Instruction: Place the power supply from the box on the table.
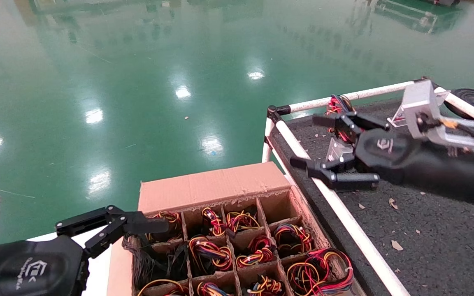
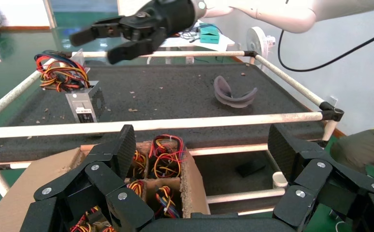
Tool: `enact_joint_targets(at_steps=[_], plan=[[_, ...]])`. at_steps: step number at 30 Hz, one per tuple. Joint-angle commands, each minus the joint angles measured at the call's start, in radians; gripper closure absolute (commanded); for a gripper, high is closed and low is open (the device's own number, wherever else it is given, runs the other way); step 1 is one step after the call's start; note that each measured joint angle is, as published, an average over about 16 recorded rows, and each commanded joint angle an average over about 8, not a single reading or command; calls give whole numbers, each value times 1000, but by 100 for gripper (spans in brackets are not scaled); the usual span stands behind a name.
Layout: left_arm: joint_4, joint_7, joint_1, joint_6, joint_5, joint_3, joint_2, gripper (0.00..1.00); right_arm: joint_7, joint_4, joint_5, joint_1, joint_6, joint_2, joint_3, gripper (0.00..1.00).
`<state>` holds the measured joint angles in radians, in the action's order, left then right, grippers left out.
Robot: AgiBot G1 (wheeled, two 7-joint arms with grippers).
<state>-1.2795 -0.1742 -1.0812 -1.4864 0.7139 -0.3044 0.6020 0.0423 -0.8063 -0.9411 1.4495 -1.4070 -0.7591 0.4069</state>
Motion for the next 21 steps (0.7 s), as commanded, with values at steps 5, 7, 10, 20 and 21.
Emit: enact_joint_targets(at_steps=[5, 7, 10, 20, 21], plan=[[0, 0, 0, 0, 0, 0, 0, 0, 40, -130, 57, -102, -24, 40, -35, 0], [0, 0, 0, 0, 0, 0, 0, 0, 53, -174, 77, -137, -32, 54, -46, 0], [0, 0, 0, 0, 0, 0, 0, 0, 73, -239, 105, -188, -44, 74, -64, 0], [0, 0, 0, 0, -1, -1, 0, 0, 135, -444, 196, -349, -82, 137, -118, 0], [0, 0, 0, 0, -1, -1, 0, 0, 140, -462, 203, -362, -86, 143, -123, 0]])
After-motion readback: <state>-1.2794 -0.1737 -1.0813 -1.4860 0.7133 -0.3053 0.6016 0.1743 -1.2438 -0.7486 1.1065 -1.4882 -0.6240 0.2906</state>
